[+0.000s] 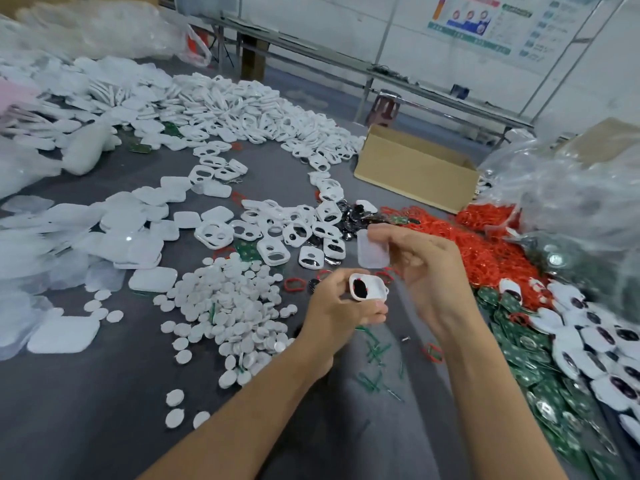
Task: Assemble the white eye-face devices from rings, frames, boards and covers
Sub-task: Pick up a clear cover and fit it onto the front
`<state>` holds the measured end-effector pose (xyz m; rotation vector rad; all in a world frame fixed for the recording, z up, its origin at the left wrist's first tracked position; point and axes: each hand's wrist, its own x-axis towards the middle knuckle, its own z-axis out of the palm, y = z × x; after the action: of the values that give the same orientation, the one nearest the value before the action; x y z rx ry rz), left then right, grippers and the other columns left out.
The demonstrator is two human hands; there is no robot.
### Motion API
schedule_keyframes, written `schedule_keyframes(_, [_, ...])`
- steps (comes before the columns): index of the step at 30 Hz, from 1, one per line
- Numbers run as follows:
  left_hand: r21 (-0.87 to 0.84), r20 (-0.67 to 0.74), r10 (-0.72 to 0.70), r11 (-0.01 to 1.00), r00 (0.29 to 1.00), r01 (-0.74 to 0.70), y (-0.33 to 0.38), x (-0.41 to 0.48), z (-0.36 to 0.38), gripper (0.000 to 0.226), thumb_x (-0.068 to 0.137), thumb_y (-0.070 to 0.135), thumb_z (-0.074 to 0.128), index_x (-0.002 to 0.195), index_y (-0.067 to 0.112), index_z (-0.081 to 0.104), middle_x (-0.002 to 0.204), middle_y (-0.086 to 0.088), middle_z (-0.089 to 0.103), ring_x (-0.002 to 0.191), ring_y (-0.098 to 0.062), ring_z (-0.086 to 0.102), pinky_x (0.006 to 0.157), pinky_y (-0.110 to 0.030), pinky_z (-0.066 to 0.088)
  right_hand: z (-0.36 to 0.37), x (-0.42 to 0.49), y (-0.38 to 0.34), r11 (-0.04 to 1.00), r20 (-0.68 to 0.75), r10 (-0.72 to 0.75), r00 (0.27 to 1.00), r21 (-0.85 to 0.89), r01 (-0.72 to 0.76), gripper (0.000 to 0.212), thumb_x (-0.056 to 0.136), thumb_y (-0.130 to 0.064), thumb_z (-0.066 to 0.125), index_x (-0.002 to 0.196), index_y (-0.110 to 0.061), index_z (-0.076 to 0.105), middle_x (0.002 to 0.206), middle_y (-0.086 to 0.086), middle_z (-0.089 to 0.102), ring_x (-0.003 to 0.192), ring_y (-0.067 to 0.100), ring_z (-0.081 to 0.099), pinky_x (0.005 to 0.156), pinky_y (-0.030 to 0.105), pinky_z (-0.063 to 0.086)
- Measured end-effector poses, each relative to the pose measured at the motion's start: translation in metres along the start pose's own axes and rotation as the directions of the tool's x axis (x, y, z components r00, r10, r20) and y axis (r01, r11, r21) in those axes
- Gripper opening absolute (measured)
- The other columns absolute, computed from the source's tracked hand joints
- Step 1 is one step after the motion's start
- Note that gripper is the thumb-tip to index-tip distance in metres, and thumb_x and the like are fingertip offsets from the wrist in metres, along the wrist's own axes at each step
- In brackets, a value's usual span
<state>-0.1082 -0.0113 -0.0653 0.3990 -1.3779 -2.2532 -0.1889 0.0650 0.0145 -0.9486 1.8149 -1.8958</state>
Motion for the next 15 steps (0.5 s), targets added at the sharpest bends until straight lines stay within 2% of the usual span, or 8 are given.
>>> schedule_keyframes(2, [-0.013,0.011,0.011,1.000,1.000,-0.011,-0.003,-0.001,0.000,0.030,0.079,-0.015,0.068,0.094,0.011,0.064,0.086,-0.007,0.072,0.072,-0.020,0.069,0.064,-0.027,0.059,-0.010,0.000,0.003,0.999,-0.004,-0.010,1.000,-0.036,0.010,0.019,0.081,-0.005,0.065,0.080,-0.018,0.079,0.102,0.003,0.074,0.095,0.017,0.065,0.084,0.028,0.048])
schedule_keyframes(4, [-0.001,0.008,0.010,1.000,1.000,-0.010,-0.004,0.000,0.001,0.030,0.078,-0.015,0.068,0.095,0.010,0.064,0.085,-0.007,0.073,0.070,-0.019,0.069,0.064,-0.026,0.059,-0.016,0.000,0.004,0.996,0.013,-0.024,1.000,-0.084,0.025,0.027,0.080,0.008,0.064,0.084,-0.016,0.077,0.098,-0.001,0.074,0.083,0.011,0.063,0.074,0.022,0.048])
schedule_keyframes(8, [0.008,0.007,0.004,1.000,1.000,-0.004,-0.004,0.001,0.000,0.032,0.078,-0.014,0.069,0.098,0.011,0.064,0.085,-0.004,0.073,0.071,-0.019,0.070,0.064,-0.025,0.058,-0.019,-0.002,0.002,0.994,0.030,-0.035,0.999,-0.104,0.038,0.024,0.079,0.009,0.065,0.088,-0.012,0.073,0.062,-0.011,0.065,0.055,0.001,0.054,0.051,0.009,0.040])
schedule_keyframes(11, [0.026,0.014,0.002,1.000,1.000,-0.003,-0.003,0.000,0.003,0.034,0.079,-0.014,0.068,0.101,0.012,0.064,0.086,-0.003,0.073,0.072,-0.019,0.071,0.066,-0.027,0.058,-0.021,-0.002,0.003,0.997,0.004,-0.011,1.000,-0.077,0.012,0.021,0.079,0.009,0.066,0.086,-0.010,0.073,0.065,-0.004,0.068,0.060,0.006,0.058,0.055,0.013,0.044])
schedule_keyframes(15, [0.038,0.004,0.021,0.999,1.000,-0.021,-0.001,0.000,0.005,0.034,0.080,-0.014,0.067,0.108,0.005,0.062,0.087,-0.004,0.072,0.071,-0.018,0.070,0.066,-0.028,0.060,-0.023,-0.003,0.003,0.995,0.004,0.027,1.000,-0.100,-0.026,0.019,0.074,0.009,0.072,0.083,-0.007,0.069,0.067,0.001,0.065,0.055,0.008,0.058,0.048,0.014,0.044])
